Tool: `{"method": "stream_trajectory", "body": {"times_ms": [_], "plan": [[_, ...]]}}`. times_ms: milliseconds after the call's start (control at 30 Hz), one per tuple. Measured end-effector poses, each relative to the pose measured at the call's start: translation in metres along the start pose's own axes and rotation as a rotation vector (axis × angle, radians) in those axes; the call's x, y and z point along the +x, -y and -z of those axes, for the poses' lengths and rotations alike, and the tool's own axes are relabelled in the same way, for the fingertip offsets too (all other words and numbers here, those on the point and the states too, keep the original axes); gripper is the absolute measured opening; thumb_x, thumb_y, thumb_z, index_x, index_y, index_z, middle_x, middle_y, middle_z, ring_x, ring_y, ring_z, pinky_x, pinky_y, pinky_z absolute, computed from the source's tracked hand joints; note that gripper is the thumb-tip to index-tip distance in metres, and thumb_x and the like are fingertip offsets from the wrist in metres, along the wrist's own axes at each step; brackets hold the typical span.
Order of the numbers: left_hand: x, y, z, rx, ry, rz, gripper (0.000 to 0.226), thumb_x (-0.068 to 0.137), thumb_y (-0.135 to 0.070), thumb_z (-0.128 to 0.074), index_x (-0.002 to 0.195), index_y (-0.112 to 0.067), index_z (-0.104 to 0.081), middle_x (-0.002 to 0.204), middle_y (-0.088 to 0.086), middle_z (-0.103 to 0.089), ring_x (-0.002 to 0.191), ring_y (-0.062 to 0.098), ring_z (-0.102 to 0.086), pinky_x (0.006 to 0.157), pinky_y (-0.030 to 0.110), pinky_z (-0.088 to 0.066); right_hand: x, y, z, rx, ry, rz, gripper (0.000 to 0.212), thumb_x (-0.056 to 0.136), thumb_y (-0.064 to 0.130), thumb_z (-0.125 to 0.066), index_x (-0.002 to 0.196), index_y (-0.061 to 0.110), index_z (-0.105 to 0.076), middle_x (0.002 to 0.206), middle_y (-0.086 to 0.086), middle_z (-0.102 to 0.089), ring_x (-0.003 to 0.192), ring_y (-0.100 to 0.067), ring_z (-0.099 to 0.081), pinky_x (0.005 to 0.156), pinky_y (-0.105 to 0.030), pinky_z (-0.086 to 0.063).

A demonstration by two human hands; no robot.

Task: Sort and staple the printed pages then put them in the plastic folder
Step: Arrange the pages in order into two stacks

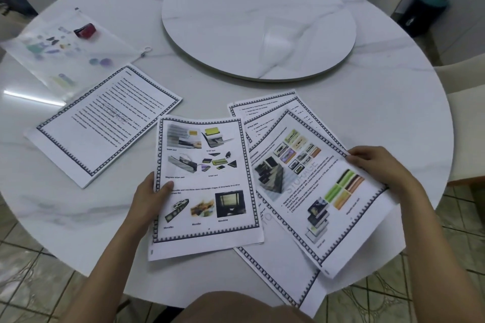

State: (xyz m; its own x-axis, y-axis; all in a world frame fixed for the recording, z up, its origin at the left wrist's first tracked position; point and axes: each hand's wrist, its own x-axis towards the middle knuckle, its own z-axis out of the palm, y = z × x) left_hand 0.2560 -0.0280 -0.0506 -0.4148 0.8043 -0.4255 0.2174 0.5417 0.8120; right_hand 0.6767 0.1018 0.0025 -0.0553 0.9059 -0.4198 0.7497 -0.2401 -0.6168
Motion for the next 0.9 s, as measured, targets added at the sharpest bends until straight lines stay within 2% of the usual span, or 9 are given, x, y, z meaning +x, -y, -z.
{"method": "stream_trajectory", "body": {"times_ms": [133, 200, 333, 467, 500, 567, 633, 800, 900], "plan": [[0.003, 0.000, 0.002, 0.002, 0.000, -0.016, 0.016, 0.092, -0.012, -0.052, 0.108, -0.016, -0.054, 0.105, 0.007, -0.062, 0.095, 0.029, -0.060, 0.085, 0.041, -0.048, -0.017, 0.006, 0.010, 0.160, -0.154, 0.008, 0.012, 0.093, 0.022, -0.055, 0.088, 0.019, -0.066, 0.083, 0.006, -0.068, 0.074, -0.013, -0.063, 0.074, -0.032, -0.046], [0.005, 0.000, 0.003, 0.007, 0.003, -0.021, 0.016, 0.092, -0.012, -0.051, 0.107, -0.016, -0.054, 0.104, 0.007, -0.062, 0.093, 0.028, -0.060, 0.084, 0.040, -0.048, -0.022, 0.005, 0.013, 0.223, -0.259, 0.004, 0.012, 0.093, 0.022, -0.055, 0.094, 0.015, -0.065, 0.085, 0.002, -0.068, 0.072, -0.013, -0.062, 0.071, -0.029, -0.046], [0.007, 0.000, 0.005, 0.001, 0.018, -0.032, 0.017, 0.093, -0.012, -0.051, 0.110, -0.014, -0.054, 0.104, 0.006, -0.062, 0.091, 0.027, -0.060, 0.081, 0.038, -0.048, -0.029, 0.005, 0.011, 0.346, -0.434, 0.043, 0.011, 0.093, 0.018, -0.054, 0.100, 0.015, -0.063, 0.085, 0.001, -0.065, 0.061, 0.004, -0.061, 0.071, -0.026, -0.047], [0.010, -0.001, 0.006, 0.016, 0.032, -0.039, 0.018, 0.093, -0.012, -0.051, 0.110, -0.014, -0.054, 0.104, 0.007, -0.062, 0.091, 0.028, -0.060, 0.082, 0.038, -0.048, -0.030, 0.012, -0.004, 0.479, -0.521, 0.050, 0.027, 0.093, 0.018, -0.055, 0.117, 0.007, -0.059, 0.096, -0.005, -0.065, 0.079, -0.012, -0.061, 0.080, -0.031, -0.049], [0.011, -0.001, 0.007, 0.018, 0.037, -0.043, 0.019, 0.093, -0.013, -0.051, 0.111, -0.013, -0.054, 0.104, 0.007, -0.062, 0.091, 0.028, -0.060, 0.082, 0.038, -0.048, -0.030, 0.016, -0.010, 0.515, -0.526, 0.053, 0.025, 0.093, 0.017, -0.055, 0.116, 0.008, -0.060, 0.092, 0.000, -0.067, 0.078, -0.010, -0.062, 0.079, -0.029, -0.050], [0.012, -0.001, 0.009, 0.019, 0.048, -0.049, 0.021, 0.093, -0.013, -0.051, 0.114, -0.010, -0.054, 0.104, 0.008, -0.062, 0.090, 0.027, -0.060, 0.081, 0.038, -0.047, -0.028, 0.024, -0.025, 0.551, -0.504, 0.067, 0.012, 0.093, 0.014, -0.055, 0.101, 0.014, -0.064, 0.076, 0.015, -0.071, 0.068, -0.001, -0.064, 0.069, -0.019, -0.053], [0.013, 0.000, 0.010, 0.008, 0.060, -0.049, 0.023, 0.093, -0.013, -0.051, 0.116, -0.009, -0.054, 0.105, 0.008, -0.062, 0.089, 0.027, -0.060, 0.079, 0.036, -0.047, -0.030, 0.034, -0.043, 0.580, -0.473, 0.078, 0.013, 0.093, 0.012, -0.054, 0.090, 0.019, -0.064, 0.068, 0.019, -0.070, 0.062, 0.003, -0.063, 0.061, -0.014, -0.053], [0.016, 0.001, 0.015, -0.026, 0.107, -0.052, 0.021, 0.093, -0.012, -0.051, 0.114, -0.010, -0.054, 0.106, 0.011, -0.064, 0.088, 0.026, -0.062, 0.076, 0.036, -0.048, -0.029, 0.056, -0.106, 0.636, -0.386, 0.048, 0.011, 0.094, 0.011, -0.053, 0.092, 0.017, -0.062, 0.080, 0.005, -0.069, 0.062, -0.001, -0.065, 0.061, -0.017, -0.054], [0.016, 0.002, 0.019, -0.049, 0.146, -0.050, 0.019, 0.094, -0.014, -0.050, 0.112, -0.013, -0.054, 0.107, 0.010, -0.065, 0.091, 0.028, -0.064, 0.079, 0.040, -0.051, -0.029, 0.066, -0.146, 0.626, -0.334, -0.003, 0.012, 0.094, 0.012, -0.053, 0.103, 0.011, -0.060, 0.087, -0.002, -0.068, 0.071, -0.013, -0.066, 0.068, -0.026, -0.056]]}}
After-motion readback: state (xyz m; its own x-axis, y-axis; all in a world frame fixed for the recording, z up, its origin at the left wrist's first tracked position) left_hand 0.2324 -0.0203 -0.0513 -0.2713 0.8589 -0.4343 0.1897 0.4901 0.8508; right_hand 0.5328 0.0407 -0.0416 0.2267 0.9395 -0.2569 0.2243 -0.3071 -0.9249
